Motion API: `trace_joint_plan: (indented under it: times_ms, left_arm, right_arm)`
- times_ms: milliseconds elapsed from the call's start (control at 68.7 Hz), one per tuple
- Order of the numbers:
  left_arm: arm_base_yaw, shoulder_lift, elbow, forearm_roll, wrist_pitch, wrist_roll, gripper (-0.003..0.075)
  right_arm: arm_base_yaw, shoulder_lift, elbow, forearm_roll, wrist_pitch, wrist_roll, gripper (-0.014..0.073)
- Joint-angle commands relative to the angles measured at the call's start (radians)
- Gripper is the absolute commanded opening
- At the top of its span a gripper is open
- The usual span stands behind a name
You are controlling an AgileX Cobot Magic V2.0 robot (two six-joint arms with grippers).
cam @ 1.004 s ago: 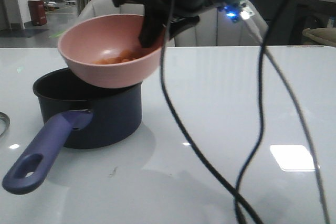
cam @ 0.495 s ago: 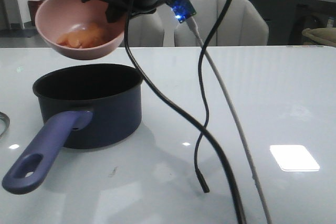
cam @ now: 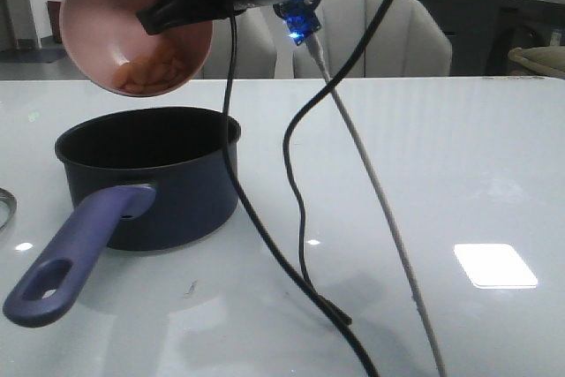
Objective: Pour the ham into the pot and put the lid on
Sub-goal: 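Tilt the pink bowl to pour carrot slices into the saucepan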
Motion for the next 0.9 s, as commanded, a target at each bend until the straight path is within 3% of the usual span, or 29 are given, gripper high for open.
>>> trace_joint_plan:
  times_ms: [0,349,466,596,684,887]
  left_arm:
    - [-0.006,0.009,-0.026,-0.012,-0.084,-0.004,0.0552]
    - [-0.006,0.009,-0.026,-0.012,-0.084,-0.004,0.0552]
    - [-0.006,0.009,-0.026,-0.012,-0.084,-0.004,0.0552]
    - [-0.006,0.009,-0.026,-0.012,-0.084,-0.004,0.0552]
    - [-0.006,0.009,-0.026,-0.012,-0.084,-0.004,0.0552]
    - [-0.006,0.009,-0.026,-0.012,-0.084,-0.004,0.0552]
  right_arm:
    - [0.004,-0.06,0.0,-0.009,-0.202,-0.136,0.0141]
    - [0.049,0.012,0.025,-0.046,-0.383,-0.715,0.0141]
    - [0.06,0.041,0.046,-0.047,-0.481,-0.811,0.0141]
    - [0.06,0.051,0.05,-0.016,-0.515,-0.792,0.0141]
    - [0.06,0.051,0.05,0.04,-0.562,-0.66,0.0141]
    - [0.061,0.043,0.05,0.114,-0.61,-0.545,0.0141]
